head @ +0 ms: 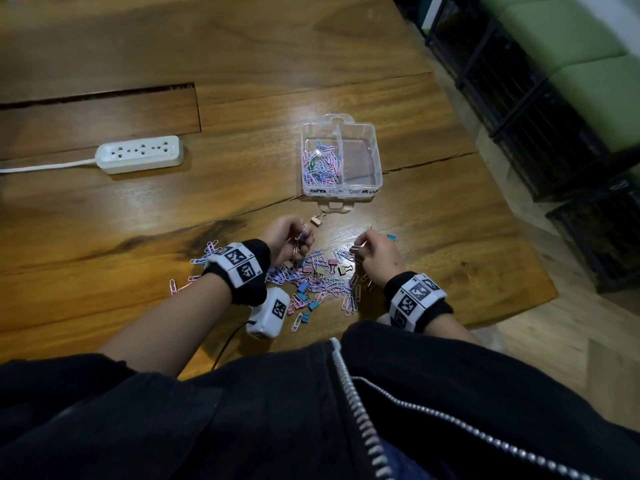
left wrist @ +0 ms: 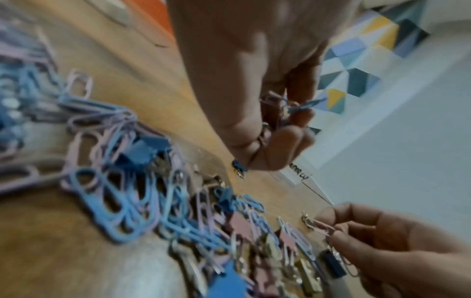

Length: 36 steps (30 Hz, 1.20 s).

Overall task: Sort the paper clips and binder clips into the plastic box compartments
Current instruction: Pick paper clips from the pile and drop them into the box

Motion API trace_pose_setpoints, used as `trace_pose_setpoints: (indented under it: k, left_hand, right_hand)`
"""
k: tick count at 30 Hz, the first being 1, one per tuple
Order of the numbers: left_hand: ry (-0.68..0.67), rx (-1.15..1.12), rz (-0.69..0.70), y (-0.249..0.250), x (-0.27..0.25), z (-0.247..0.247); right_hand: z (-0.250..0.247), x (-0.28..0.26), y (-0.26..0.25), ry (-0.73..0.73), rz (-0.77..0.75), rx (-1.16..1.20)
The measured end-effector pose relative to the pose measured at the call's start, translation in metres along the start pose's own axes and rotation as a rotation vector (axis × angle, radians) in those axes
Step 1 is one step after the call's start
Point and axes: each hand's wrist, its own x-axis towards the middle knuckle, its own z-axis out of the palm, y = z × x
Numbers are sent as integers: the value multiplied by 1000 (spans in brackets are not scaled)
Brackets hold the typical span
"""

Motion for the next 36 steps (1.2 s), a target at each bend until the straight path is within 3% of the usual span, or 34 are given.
trace_pose_setpoints:
  k: [2, 4, 6, 9, 11, 17, 23, 25, 31, 36]
  left_hand:
    - [-19, -92, -4, -1, -1, 1]
    - [19, -41, -35, -2, 2, 3]
    - [82, 223, -23, -2, 5, 6]
    - [164, 790, 102, -5, 6, 11]
    - [234, 969, 170, -6, 4, 14]
    - [253, 750, 189, -2, 11, 13]
    - [101, 1306, 208, -5, 12, 19]
    - [117, 1426, 195, -7, 13, 21]
    - [70, 1637, 235, -13, 11, 30]
    - [12, 1721, 224, -17, 9, 32]
  right_hand:
    - [0, 4, -3, -9, 3, -10]
    - [2, 8, -7, -26, -34, -50]
    - [5, 9, -12, -50, -63, -87]
    - [9, 8, -16, -54, -81, -214]
    - [10, 7, -17, -41, -57, -287]
    - [10, 2, -15, -9, -23, -302]
    - [16, -3, -16, -77, -98, -277]
    - [16, -1, -17, -83, -89, -245]
    - [18, 4, -12, -89, -70, -179]
    - [18, 2, -10, -170, -192, -397]
